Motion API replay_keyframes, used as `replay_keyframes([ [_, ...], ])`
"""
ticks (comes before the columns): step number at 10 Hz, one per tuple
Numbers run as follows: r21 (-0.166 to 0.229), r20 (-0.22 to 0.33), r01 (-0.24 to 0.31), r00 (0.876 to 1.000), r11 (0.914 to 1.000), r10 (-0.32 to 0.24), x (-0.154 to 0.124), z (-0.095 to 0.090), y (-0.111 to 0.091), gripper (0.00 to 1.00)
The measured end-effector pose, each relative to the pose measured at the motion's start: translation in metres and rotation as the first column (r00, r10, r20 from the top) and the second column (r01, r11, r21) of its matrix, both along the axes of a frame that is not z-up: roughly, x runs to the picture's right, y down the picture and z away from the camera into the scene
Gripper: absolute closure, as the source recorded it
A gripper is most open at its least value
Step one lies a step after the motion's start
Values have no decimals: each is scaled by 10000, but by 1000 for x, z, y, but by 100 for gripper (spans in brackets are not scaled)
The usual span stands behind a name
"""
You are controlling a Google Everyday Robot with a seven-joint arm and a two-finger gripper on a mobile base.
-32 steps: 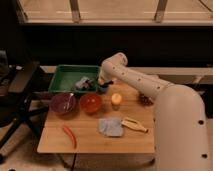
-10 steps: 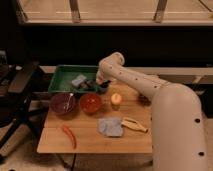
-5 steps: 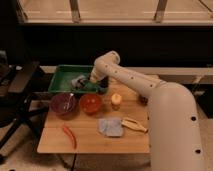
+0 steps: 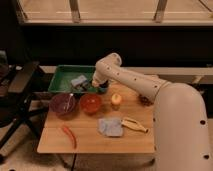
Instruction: Wipe tray with brush
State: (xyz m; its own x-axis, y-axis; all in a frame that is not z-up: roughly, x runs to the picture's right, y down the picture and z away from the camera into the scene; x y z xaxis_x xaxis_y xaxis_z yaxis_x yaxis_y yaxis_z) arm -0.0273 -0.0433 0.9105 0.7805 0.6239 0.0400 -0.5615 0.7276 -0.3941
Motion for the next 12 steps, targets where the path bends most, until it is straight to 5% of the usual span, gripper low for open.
replay_keyframes([
  [3, -48, -627, -253, 9977, 9997, 249, 32, 24, -10, 100],
  [6, 288, -535, -331, 9980, 9990, 346, 27, 33, -28, 100],
  [9, 458, 269, -223, 9994, 9987, 211, -19, 22, -32, 100],
  [12, 310, 554, 6, 9985, 9995, -23, -24, 3, -16, 100],
])
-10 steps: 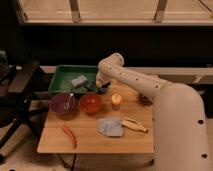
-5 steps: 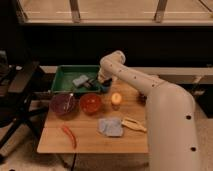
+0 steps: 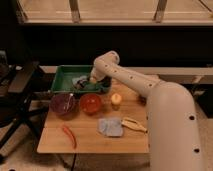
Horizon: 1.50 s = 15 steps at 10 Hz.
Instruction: Wipe tray with brush
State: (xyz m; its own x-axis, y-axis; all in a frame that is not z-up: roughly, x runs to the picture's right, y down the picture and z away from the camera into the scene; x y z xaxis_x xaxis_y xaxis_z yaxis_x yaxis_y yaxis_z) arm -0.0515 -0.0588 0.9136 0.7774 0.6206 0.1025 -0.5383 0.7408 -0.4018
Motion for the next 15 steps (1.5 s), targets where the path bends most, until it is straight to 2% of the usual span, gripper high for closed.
replay_keyframes([
  [2, -256, -206, 44, 9998, 9997, -49, 11, -6, 13, 100],
  [3, -321, -493, 97, 9987, 9994, -113, 22, -6, 15, 100],
  [5, -222, -942, 42, 9955, 9997, -63, 38, 2, 3, 100],
  [7, 53, -1061, -28, 9944, 10000, 34, 40, 16, -19, 100],
  [9, 249, -955, -62, 9954, 9997, 86, 33, 21, -31, 100],
  [12, 360, -327, -131, 9994, 9993, 143, 8, 12, -31, 100],
  [13, 334, -42, -66, 10000, 9994, 68, -2, 2, -25, 100],
  [15, 163, -110, 244, 9996, 9996, -242, 1, -12, -6, 100],
])
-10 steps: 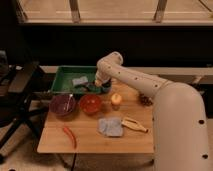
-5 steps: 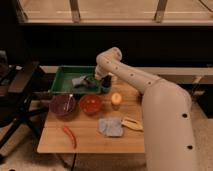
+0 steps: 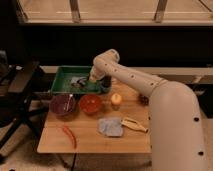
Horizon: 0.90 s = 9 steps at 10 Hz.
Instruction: Wipe tray with brush
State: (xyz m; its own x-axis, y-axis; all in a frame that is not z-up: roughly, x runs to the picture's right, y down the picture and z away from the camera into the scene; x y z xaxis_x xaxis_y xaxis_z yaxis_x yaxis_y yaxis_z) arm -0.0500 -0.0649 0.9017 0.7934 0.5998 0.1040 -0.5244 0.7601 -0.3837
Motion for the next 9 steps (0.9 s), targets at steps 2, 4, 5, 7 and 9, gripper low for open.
replay_keyframes([
  [2, -363, -441, 198, 9988, 9991, -214, 15, 2, 17, 100],
  [4, -584, -1042, 177, 9943, 9981, -237, 44, 16, 20, 100],
  [5, -503, -1330, 246, 9906, 9984, -311, 52, 26, 12, 100],
  [7, -238, -1455, 402, 9884, 9989, -433, 51, 38, -4, 100],
  [9, 62, -1109, 488, 9927, 9988, -478, 34, 38, -15, 100],
])
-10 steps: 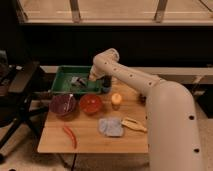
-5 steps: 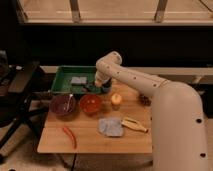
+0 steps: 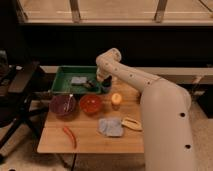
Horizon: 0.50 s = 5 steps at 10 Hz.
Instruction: Wipe tray with brush
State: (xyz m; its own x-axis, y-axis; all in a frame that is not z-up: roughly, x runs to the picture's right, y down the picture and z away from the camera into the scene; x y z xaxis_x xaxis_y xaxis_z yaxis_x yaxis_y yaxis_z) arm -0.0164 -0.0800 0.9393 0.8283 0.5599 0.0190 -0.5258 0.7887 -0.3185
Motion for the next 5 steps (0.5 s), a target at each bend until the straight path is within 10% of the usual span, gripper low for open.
replay_keyframes([
  [5, -60, 1370, 287, 9902, 9996, -277, -50, -37, 16, 100],
])
